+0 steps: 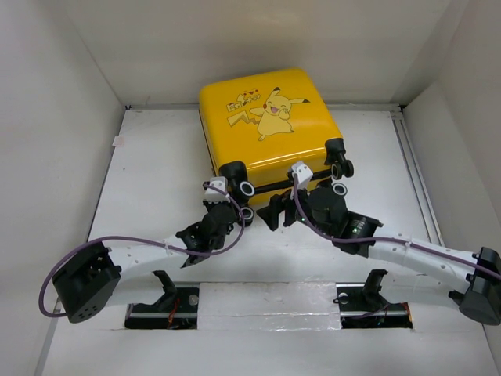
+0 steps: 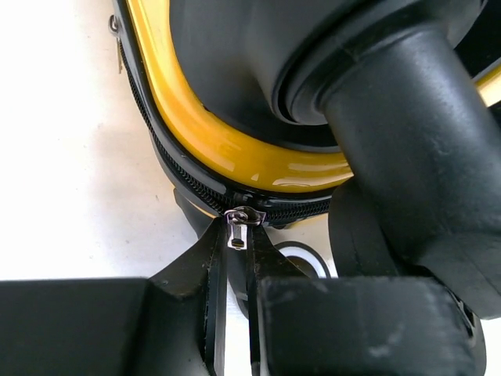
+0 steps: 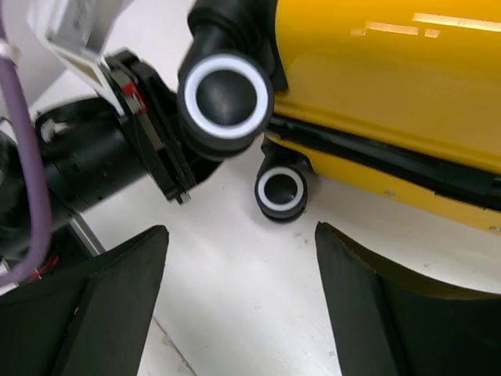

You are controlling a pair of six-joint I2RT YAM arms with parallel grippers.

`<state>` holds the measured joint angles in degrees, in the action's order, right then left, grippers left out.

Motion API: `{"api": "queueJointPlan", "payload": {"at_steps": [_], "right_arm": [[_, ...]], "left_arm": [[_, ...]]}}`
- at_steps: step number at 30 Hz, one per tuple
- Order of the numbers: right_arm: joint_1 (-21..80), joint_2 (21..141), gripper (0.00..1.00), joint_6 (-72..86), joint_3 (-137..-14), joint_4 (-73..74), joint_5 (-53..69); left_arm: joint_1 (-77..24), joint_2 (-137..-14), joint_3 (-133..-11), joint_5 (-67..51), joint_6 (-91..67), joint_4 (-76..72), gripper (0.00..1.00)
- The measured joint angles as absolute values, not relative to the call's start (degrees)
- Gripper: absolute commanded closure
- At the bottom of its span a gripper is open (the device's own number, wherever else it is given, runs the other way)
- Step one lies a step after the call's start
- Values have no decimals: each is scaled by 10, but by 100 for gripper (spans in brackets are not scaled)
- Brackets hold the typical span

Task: Pack the luggage

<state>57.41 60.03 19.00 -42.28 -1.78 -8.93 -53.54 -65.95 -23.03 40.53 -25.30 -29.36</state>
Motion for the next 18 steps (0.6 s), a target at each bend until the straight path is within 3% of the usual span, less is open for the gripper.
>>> {"api": "queueJointPlan", "payload": {"at_steps": [5, 12, 18], "right_arm": [[563, 643, 8, 183, -491, -20, -87], [545, 785, 5, 177, -613, -30, -67], [544, 865, 1, 183, -633, -16, -32]], "left_arm": [[-535, -659, -225, 408, -253, -304, 100], [-535, -640, -207, 409, -260, -317, 100], [-533, -620, -194, 410, -261, -319, 100]]}}
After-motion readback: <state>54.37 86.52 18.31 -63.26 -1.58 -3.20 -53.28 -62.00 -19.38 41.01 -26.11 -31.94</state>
